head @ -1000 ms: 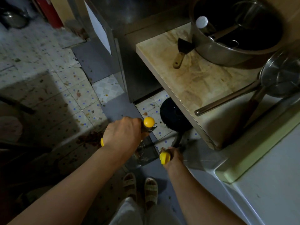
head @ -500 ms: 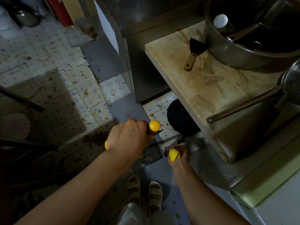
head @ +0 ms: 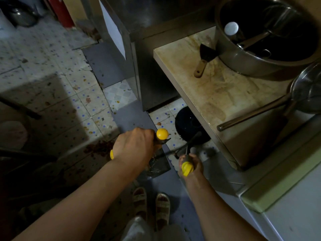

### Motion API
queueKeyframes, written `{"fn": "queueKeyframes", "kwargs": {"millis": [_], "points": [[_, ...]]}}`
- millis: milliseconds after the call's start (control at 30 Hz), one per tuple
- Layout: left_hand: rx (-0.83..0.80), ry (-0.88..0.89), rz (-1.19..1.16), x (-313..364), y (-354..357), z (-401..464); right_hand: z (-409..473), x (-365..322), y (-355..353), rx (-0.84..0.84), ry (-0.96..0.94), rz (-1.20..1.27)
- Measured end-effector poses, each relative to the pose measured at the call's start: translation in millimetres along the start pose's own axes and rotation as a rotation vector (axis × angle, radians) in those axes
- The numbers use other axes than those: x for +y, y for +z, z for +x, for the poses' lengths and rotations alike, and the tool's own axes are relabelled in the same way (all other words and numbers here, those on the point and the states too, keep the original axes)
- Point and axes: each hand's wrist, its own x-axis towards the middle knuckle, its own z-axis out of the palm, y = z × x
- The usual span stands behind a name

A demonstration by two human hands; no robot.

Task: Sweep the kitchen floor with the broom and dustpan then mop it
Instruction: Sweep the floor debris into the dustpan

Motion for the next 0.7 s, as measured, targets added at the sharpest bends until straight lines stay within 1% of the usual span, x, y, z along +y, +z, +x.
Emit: {"fn": "queueKeyframes", "kwargs": {"millis": [100, 167, 333, 433, 500, 600, 700], "points": [[0.011, -0.004, 0.0, -5.0, -2.9, -2.7, -11.4, -1.2, 12.1, 0.05, 0.064, -0.082], [0.003, -0.007, -0.012, -6.9, -6.3, -6.0, -19.3, 0.0, 16.8, 0.114, 0.041, -0.154], [-0.019, -0.016, -0.015, -14.2, -9.9, -11.4, -31.6, 16.8, 12.5, 0.181, 0.038, -0.328], [-0.016, -0.02, -0.012, -20.5, -10.7, -12.6, -25.2, 33.7, 7.4, 0.18, 0.042, -0.324], [-0.011, -0.025, -0.016, -24.0, -10.9, -12.9, -13.4, 39.7, -0.3, 0.136, 0.081, -0.388], [-0.003, -0.042, -0.013, -28.7, -11.2, -10.6, -2.4, 43.0, -2.0, 0.007, 0.113, -0.48], [-0.006, -0.059, -0.022, -32.3, -10.8, -7.8, 4.6, 47.0, 6.3, -0.031, 0.098, -0.591]]}}
